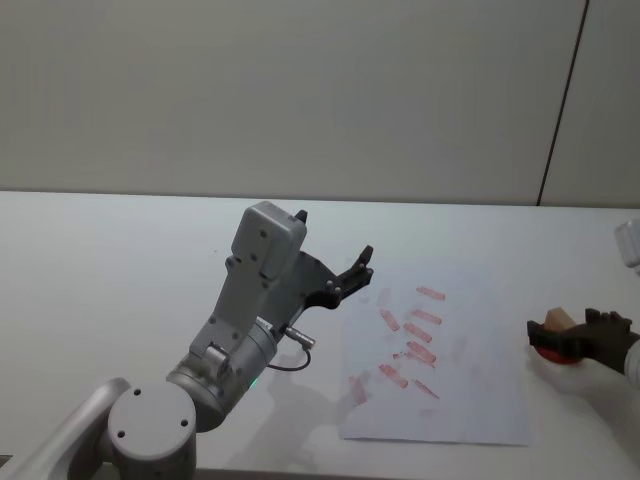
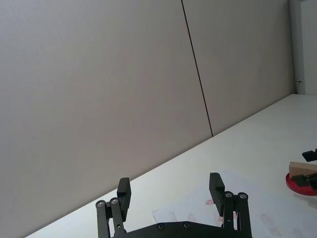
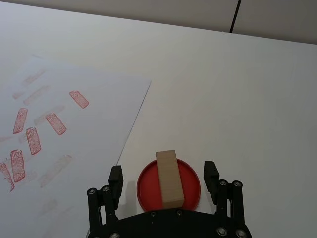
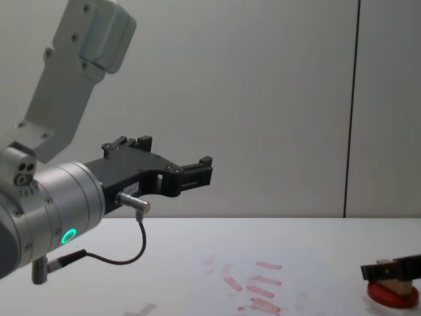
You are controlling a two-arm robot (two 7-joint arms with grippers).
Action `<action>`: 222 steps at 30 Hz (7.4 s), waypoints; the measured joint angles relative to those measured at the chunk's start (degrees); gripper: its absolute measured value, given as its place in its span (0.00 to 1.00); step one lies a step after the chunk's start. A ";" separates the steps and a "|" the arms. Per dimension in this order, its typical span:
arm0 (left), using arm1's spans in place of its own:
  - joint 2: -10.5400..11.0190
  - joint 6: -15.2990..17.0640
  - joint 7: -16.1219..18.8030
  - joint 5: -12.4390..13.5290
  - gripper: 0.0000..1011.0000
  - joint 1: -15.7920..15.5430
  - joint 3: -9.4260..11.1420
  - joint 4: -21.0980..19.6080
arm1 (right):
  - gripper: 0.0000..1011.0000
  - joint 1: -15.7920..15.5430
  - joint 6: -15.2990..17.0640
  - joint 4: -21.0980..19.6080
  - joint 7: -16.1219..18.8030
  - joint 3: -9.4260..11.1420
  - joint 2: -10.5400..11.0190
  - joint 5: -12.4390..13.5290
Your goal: Use the one hand to pick up the stamp and affix it onto the A4 paper.
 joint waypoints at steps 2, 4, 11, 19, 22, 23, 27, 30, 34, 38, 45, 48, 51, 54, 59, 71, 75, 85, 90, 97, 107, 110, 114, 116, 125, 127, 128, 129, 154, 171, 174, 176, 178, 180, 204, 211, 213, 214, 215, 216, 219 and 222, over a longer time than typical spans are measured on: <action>0.00 0.00 0.00 0.00 0.99 0.00 0.00 0.00 | 0.99 0.02 -0.04 0.16 0.00 0.00 0.01 -0.08; 0.00 0.00 0.00 0.00 0.99 0.00 0.00 0.00 | 0.99 0.06 -0.12 0.49 0.00 0.00 0.01 -0.23; 0.00 0.00 0.00 0.00 0.99 0.00 0.00 0.00 | 0.99 0.35 -0.57 1.55 0.05 0.03 -0.04 -0.59; 0.00 0.00 0.00 0.00 0.99 0.00 0.00 0.00 | 0.98 0.60 -1.03 2.32 0.21 0.01 -0.10 -0.89; 0.00 0.00 0.00 0.00 0.99 0.00 0.00 0.00 | 0.92 0.66 -1.14 2.50 0.24 0.00 -0.11 -0.97; 0.00 0.00 0.00 0.00 0.99 0.00 0.00 0.00 | 0.90 0.68 -1.17 2.54 0.24 -0.01 -0.11 -0.99; 0.00 0.00 0.00 0.00 0.99 0.00 0.00 0.00 | 0.80 0.73 -1.25 2.71 0.27 -0.01 -0.13 -1.05; 0.00 0.00 0.00 0.00 0.99 0.00 0.00 0.00 | 0.72 0.75 -1.31 2.81 0.28 -0.01 -0.15 -1.10; 0.00 0.00 0.00 0.00 0.99 0.00 0.00 0.00 | 0.58 0.77 -1.35 2.90 0.30 -0.01 -0.17 -1.13; 0.00 0.00 0.00 0.00 0.99 0.00 0.00 0.00 | 0.46 0.79 -1.40 2.98 0.33 -0.01 -0.17 -1.16; 0.00 0.00 0.00 0.00 0.99 0.00 0.00 0.00 | 0.25 0.82 -1.44 3.05 0.34 -0.01 -0.17 -1.20; 0.00 0.00 0.00 0.00 0.99 0.00 0.00 0.00 | 0.21 0.83 -1.45 3.07 0.34 -0.01 -0.17 -1.20; 0.00 0.00 0.00 0.00 0.99 0.00 0.00 0.00 | 0.21 0.85 -1.48 3.09 0.34 -0.01 -0.17 -1.21; 0.00 0.00 0.00 0.00 0.99 0.00 0.00 0.00 | 0.22 0.85 -1.49 3.10 0.34 -0.01 -0.17 -1.22; 0.00 0.00 0.00 0.00 0.99 0.00 0.00 0.00 | 0.22 0.83 -1.53 3.07 0.34 -0.01 -0.16 -1.24; 0.00 0.00 0.00 0.00 0.99 0.00 0.00 0.00 | 0.22 0.61 -1.57 2.48 0.11 -0.19 -0.29 -1.25; 0.00 0.00 0.00 0.00 0.99 0.00 0.00 0.00 | 0.21 0.49 -1.38 2.28 -0.03 -0.30 -0.38 -1.25; 0.00 0.00 0.00 0.00 0.99 0.00 0.00 0.00 | 0.22 0.16 -0.70 1.77 -0.39 -0.54 -0.48 -1.50; 0.00 0.00 0.00 0.00 0.99 0.00 0.00 0.00 | 0.22 -0.04 -0.29 1.59 -0.68 -0.64 -0.51 -1.64; 0.00 0.00 0.00 0.00 0.99 0.00 0.00 0.00 | 0.22 -0.28 0.10 1.55 -1.03 -0.69 -0.53 -1.74; 0.00 0.00 0.00 0.00 0.99 0.00 0.00 0.00 | 0.22 -0.42 0.38 1.63 -1.27 -0.76 -0.61 -2.02; 0.00 0.00 0.00 0.00 0.99 0.00 0.00 0.00 | 0.22 -0.40 0.38 1.68 -1.40 -0.78 -0.67 -2.05; 0.00 0.00 0.00 0.00 0.99 0.00 0.00 0.00 | 0.22 -0.32 0.20 1.79 -1.47 -0.79 -0.75 -2.07; 0.00 0.00 0.00 0.00 0.99 0.00 0.00 0.00 | 0.22 -0.21 0.01 1.83 -1.57 -0.78 -0.81 -2.10; 0.00 0.00 0.00 0.00 0.99 0.00 0.00 0.00 | 0.22 0.38 -1.21 1.56 -1.73 -0.65 -0.98 -2.32; 0.00 0.00 0.00 0.00 0.99 0.00 0.00 0.00 | 0.22 0.55 -1.79 1.19 -1.68 -0.59 -0.98 -2.41; 0.00 0.00 0.00 0.00 0.99 0.00 0.00 0.00 | 0.22 0.62 -2.16 0.98 -1.55 -0.55 -0.98 -2.50; 0.00 0.00 0.00 0.00 0.99 0.00 0.00 0.00 | 0.22 0.67 -2.32 0.80 -1.45 -0.54 -0.99 -2.55; 0.00 0.00 0.00 0.00 0.99 0.00 0.00 0.00 | 0.22 3.74 4.43 -3.24 10.54 -2.40 -2.01 -3.73; 0.00 0.00 0.00 0.00 0.99 0.00 0.00 0.00 | 0.22 6.67 12.63 -4.15 17.80 -3.98 -2.06 -8.32; 0.00 0.00 0.00 0.00 0.99 0.00 0.00 0.00 | 0.22 6.89 12.55 -4.15 18.31 -4.13 -1.91 -9.12; 0.00 0.00 0.00 0.00 0.99 0.00 0.00 0.00 | 0.22 6.94 12.07 -4.15 18.63 -4.23 -1.77 -9.64; 0.00 0.00 0.00 0.00 0.99 0.00 0.00 0.00 | 0.22 6.96 11.52 -4.16 18.92 -4.29 -1.64 -10.04; 0.00 0.00 0.00 0.00 0.99 0.00 0.00 0.00 | 0.22 6.96 10.68 -4.17 19.42 -4.36 -1.46 -10.48; 0.00 0.00 0.00 0.00 0.99 0.00 0.00 0.00 | 0.22 6.26 5.11 -3.96 21.91 -5.35 -0.86 -10.20; 0.00 0.00 0.00 0.00 0.99 0.00 0.00 0.00 | 0.22 6.31 6.03 -3.83 19.50 -5.74 -1.34 -10.43; 0.00 0.00 0.00 0.00 0.99 0.00 0.00 0.00 | 0.22 6.34 6.59 -3.80 18.40 -5.84 -1.52 -10.44; 0.00 0.00 0.00 0.00 0.99 0.00 0.00 0.00 | 0.22 6.36 6.78 -3.78 18.02 -5.87 -1.61 -10.44; 0.00 0.00 0.00 0.00 0.99 0.00 0.00 0.00 | 0.22 6.38 7.04 -3.76 17.50 -5.89 -1.69 -10.44; 0.00 0.00 0.00 0.00 0.99 0.00 0.00 0.00 | 0.22 6.43 7.45 -3.71 16.68 -5.92 -1.86 -10.40; 0.00 0.00 0.00 0.00 0.99 0.00 0.00 0.00 | 0.22 6.54 8.38 -3.58 15.11 -5.99 -2.19 -10.16; 0.00 0.00 0.00 0.00 0.99 0.00 0.00 0.00 | 0.22 6.65 9.38 -3.39 13.42 -6.04 -2.57 -9.75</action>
